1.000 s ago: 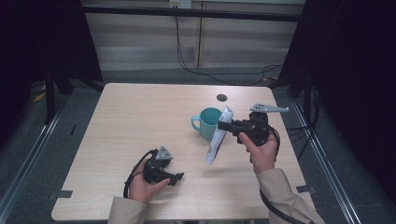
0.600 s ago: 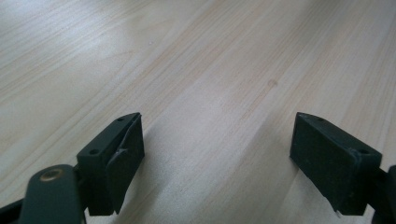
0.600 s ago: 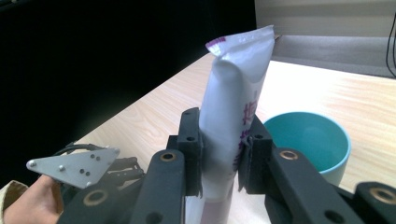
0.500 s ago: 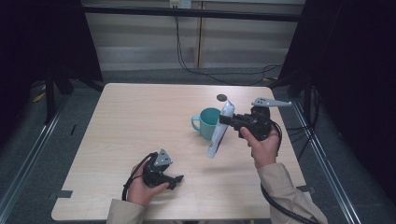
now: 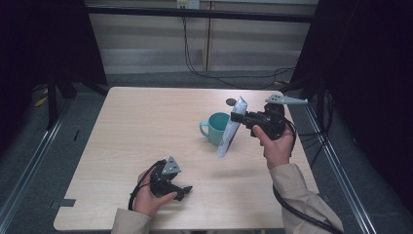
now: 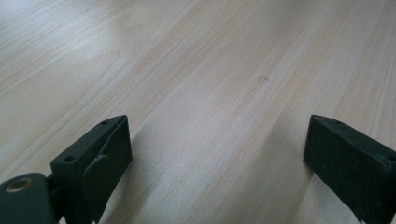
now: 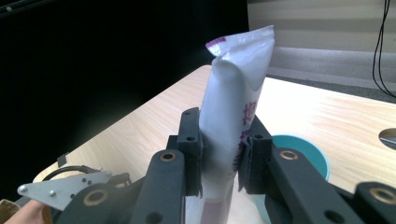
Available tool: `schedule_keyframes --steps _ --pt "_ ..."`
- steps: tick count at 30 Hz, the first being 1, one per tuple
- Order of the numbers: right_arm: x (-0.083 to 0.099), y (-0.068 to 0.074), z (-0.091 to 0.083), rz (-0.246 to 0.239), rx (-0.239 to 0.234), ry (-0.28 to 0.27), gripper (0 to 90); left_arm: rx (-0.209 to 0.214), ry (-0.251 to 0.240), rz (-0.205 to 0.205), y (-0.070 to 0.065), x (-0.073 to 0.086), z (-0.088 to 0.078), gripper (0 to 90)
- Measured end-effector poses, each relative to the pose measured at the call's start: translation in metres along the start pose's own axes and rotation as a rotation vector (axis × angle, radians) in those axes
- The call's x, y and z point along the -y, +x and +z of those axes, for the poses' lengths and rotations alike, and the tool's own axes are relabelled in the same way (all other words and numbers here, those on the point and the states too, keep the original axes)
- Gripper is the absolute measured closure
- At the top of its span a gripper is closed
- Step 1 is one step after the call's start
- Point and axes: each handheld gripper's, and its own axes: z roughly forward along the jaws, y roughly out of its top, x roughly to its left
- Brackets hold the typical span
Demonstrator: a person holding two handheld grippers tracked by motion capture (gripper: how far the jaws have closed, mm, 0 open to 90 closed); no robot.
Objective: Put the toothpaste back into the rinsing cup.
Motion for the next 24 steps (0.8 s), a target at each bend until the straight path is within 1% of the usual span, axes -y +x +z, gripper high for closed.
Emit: schedule_keyframes --steps 7,9,13,24 --pt "-0.006 -0.002 0.0 -0.004 0.003 -0.009 73.6 0.01 -0.001 0.002 0.0 0.0 0.001 4.4" --pt "-0.01 -0.003 0.001 -0.01 0.007 -0.011 73.6 0.009 0.008 0.011 0.0 0.0 0.001 3.7" --pt "-0.013 -0.004 0.002 -0.01 0.007 -0.017 73.6 0.007 0.005 0.006 0.0 0.0 0.001 2.9" --pt "-0.03 -0.005 0.007 -0.032 0.032 -0.029 73.6 0.005 0.01 0.006 0.0 -0.001 0.001 2.1"
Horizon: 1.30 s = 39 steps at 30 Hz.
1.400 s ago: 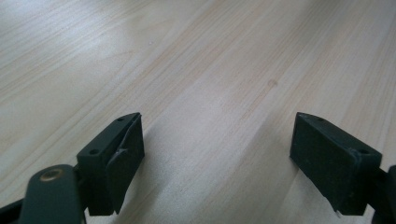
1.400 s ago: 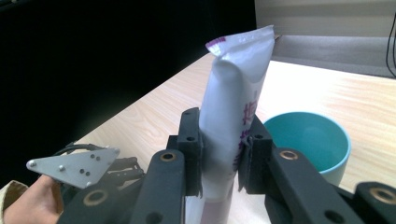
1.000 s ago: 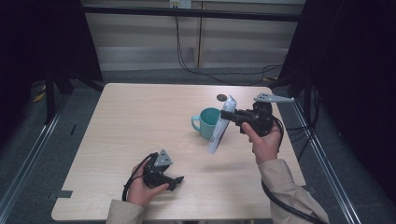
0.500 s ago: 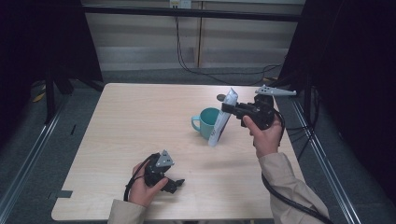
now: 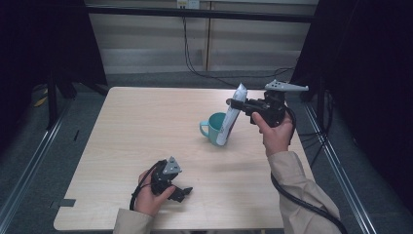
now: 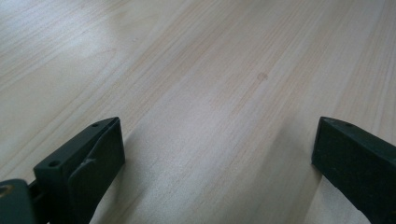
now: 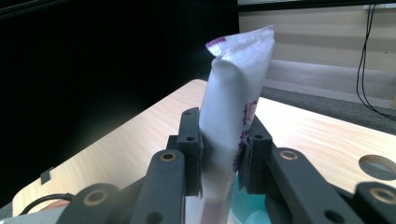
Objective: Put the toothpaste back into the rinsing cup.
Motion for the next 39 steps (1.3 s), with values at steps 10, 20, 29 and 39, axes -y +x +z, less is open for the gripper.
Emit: schedule_keyframes --steps 10,20,29,39 --pt "-0.008 -0.007 0.001 0.006 0.023 -0.016 73.7 0.0 0.0 0.0 0.0 0.0 0.0 2.0" --pt "-0.016 -0.013 0.008 -0.004 0.046 -0.015 73.7 -0.001 0.001 0.0 0.0 0.0 0.0 2.0" --pt "-0.022 -0.017 0.011 -0.005 0.062 -0.023 73.7 0.0 0.003 0.0 0.0 0.0 0.0 2.0" --pt "-0.025 -0.02 0.018 -0.01 0.079 -0.026 73.7 0.0 0.003 0.001 0.0 0.0 0.0 2.0"
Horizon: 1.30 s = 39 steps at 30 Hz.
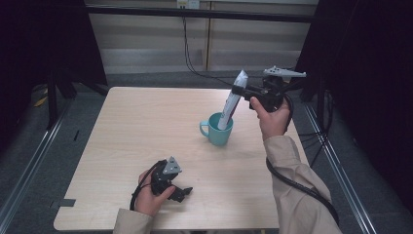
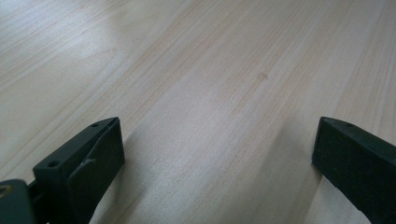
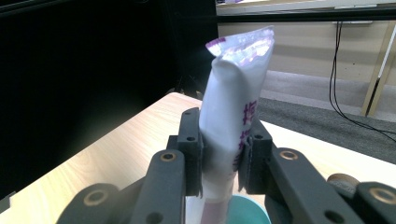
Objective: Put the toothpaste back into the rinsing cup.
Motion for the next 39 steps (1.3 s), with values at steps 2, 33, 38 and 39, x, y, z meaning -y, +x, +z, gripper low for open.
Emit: schedule_keyframes --steps 2,33,38,39 --pt "0.0 -0.002 0.002 -0.001 0.003 -0.001 73.7 0.001 0.003 0.0 0.0 0.0 0.0 1.9" --pt "0.014 -0.017 0.03 -0.004 0.08 0.025 73.5 0.002 0.002 0.001 0.0 0.0 0.0 1.9" --pt "0.019 -0.018 0.033 -0.007 0.079 0.024 73.5 0.002 0.002 0.001 0.0 0.0 0.0 1.9" --pt "0.021 -0.018 0.036 -0.013 0.083 0.026 73.5 0.003 0.002 0.001 0.0 0.0 0.0 1.8"
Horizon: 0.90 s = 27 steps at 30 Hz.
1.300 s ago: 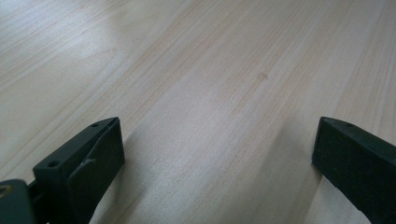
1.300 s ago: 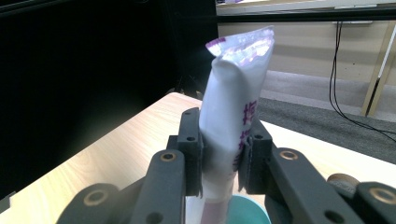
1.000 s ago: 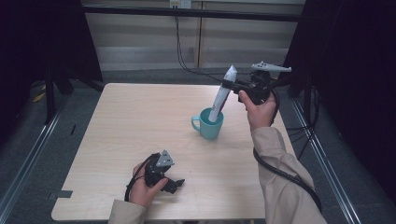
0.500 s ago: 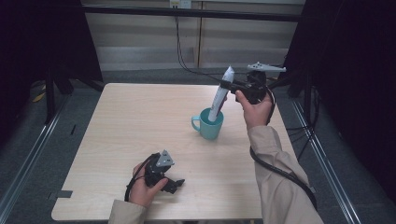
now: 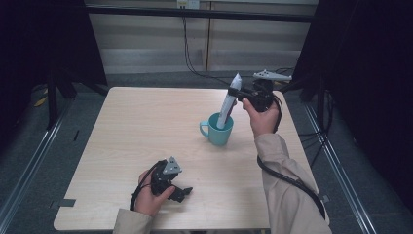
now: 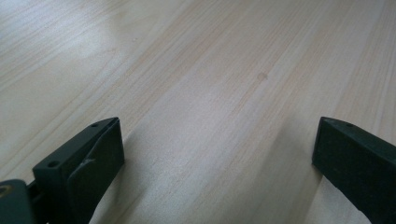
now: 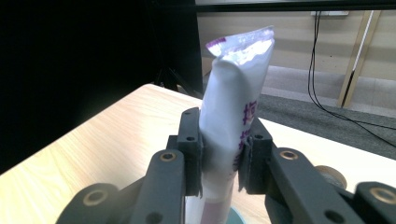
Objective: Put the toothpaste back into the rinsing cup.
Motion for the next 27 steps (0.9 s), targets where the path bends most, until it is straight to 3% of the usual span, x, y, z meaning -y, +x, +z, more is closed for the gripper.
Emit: schedule_keyframes --steps 27 --pt "0.028 -0.006 0.015 -0.044 0.062 0.04 73.2 -0.002 -0.006 -0.002 0.0 0.0 0.0 1.8"
